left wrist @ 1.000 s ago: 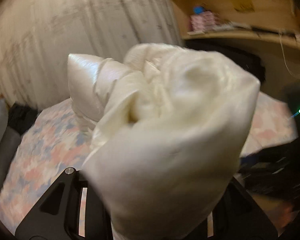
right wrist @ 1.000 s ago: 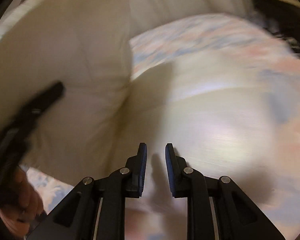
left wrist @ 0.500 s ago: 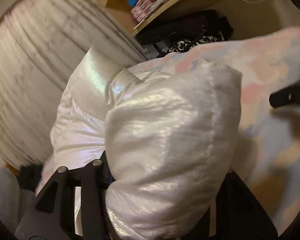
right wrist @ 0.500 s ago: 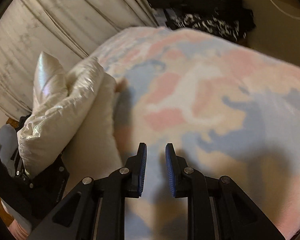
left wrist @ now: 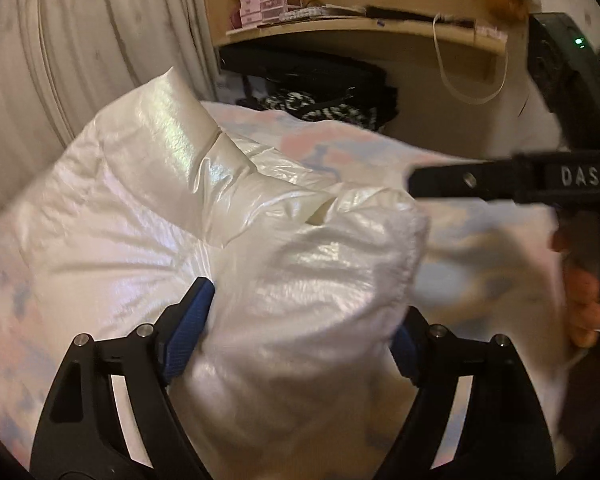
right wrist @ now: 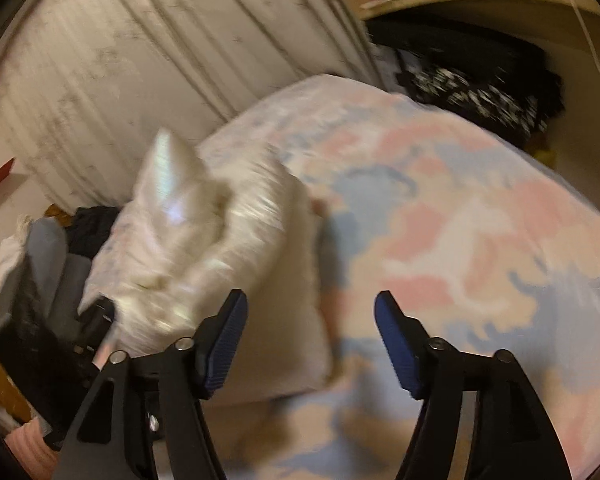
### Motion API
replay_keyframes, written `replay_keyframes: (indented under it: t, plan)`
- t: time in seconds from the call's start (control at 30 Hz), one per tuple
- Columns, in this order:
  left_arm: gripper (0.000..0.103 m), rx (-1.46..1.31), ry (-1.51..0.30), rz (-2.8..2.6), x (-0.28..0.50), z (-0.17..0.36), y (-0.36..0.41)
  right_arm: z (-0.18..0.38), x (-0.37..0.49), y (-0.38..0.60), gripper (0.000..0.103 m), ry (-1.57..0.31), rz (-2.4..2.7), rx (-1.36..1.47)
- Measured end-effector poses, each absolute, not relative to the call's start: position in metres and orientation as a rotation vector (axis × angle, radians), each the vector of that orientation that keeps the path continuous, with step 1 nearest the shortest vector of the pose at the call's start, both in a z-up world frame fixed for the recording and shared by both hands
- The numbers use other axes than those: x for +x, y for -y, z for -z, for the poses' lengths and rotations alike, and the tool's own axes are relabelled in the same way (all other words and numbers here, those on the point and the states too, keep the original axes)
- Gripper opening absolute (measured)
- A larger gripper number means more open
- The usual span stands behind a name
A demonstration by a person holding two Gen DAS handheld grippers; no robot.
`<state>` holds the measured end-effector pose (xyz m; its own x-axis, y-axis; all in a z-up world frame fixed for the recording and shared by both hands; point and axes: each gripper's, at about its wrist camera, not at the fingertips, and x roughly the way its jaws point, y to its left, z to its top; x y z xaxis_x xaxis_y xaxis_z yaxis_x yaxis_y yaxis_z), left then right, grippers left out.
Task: Fold large clothes
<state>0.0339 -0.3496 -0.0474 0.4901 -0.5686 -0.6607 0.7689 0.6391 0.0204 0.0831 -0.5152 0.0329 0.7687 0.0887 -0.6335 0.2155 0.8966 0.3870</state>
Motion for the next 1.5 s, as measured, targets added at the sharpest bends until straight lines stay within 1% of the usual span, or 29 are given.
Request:
replay_keyframes:
  t: [0.03, 0.1, 0.17, 0.3, 0.4, 0.57, 0.63, 0.7, 0.77, 0.8, 0.87, 0.9, 1.0, 1.07, 1.2, 1.3, 1.5]
  plan:
    - [0.078, 0.306, -0.682, 0.850, 0.035, 0.041, 0.341, -0.045, 0.089, 0.508, 0.078, -0.686, 0.053, 0.443]
    - [0.078, 0.264, -0.711, 0.878, 0.043, 0.026, 0.329, -0.063, 0.101, 0.496, 0.087, -0.673, 0.014, 0.418]
    - [0.078, 0.212, -0.727, 0.911, 0.037, 0.014, 0.308, -0.077, 0.114, 0.483, 0.090, -0.684, -0.039, 0.409]
    - [0.078, 0.138, -0.697, 0.889, 0.043, -0.017, 0.269, -0.088, 0.155, 0.454, 0.090, -0.746, -0.119, 0.383]
    - [0.079, 0.113, -0.686, 0.762, 0.077, -0.034, 0.245, -0.086, 0.195, 0.439, 0.090, -0.792, -0.132, 0.348]
    - [0.078, 0.009, -0.714, 0.561, 0.150, -0.035, 0.214, -0.075, 0.267, 0.427, 0.090, -0.858, -0.147, 0.297]
    - [0.078, -0.029, -0.722, 0.507, 0.176, -0.030, 0.208, -0.068, 0.294, 0.425, 0.086, -0.880, -0.150, 0.270]
    - [0.078, -0.069, -0.739, 0.460, 0.205, -0.022, 0.211, -0.056, 0.317, 0.425, 0.062, -0.927, -0.177, 0.285]
    - [0.078, -0.090, -0.727, 0.421, 0.225, -0.016, 0.213, -0.042, 0.333, 0.432, 0.052, -0.943, -0.197, 0.320]
    - [0.078, -0.102, -0.720, 0.411, 0.235, -0.014, 0.217, -0.040, 0.337, 0.433, 0.043, -0.930, -0.197, 0.325]
    - [0.078, -0.131, -0.729, 0.421, 0.252, -0.006, 0.227, -0.037, 0.337, 0.442, 0.034, -0.899, -0.192, 0.370]
    - [0.078, -0.153, -0.741, 0.432, 0.262, 0.000, 0.232, -0.033, 0.334, 0.449, 0.031, -0.889, -0.188, 0.391]
    - [0.078, -0.232, -0.812, 0.490, 0.280, 0.020, 0.248, -0.006, 0.320, 0.472, 0.031, -0.882, -0.143, 0.440]
    - [0.078, -0.219, -0.833, 0.510, 0.281, 0.031, 0.260, 0.019, 0.304, 0.488, 0.031, -0.875, -0.134, 0.485]
    - [0.078, -0.095, -0.793, 0.499, 0.271, 0.045, 0.293, 0.053, 0.284, 0.505, 0.031, -0.819, -0.129, 0.569]
    - [0.083, 0.007, -0.757, 0.472, 0.261, 0.054, 0.314, 0.067, 0.289, 0.510, 0.032, -0.806, -0.126, 0.584]
    - [0.086, -0.008, -0.760, 0.466, 0.265, 0.071, 0.314, 0.086, 0.306, 0.508, 0.035, -0.814, -0.149, 0.581]
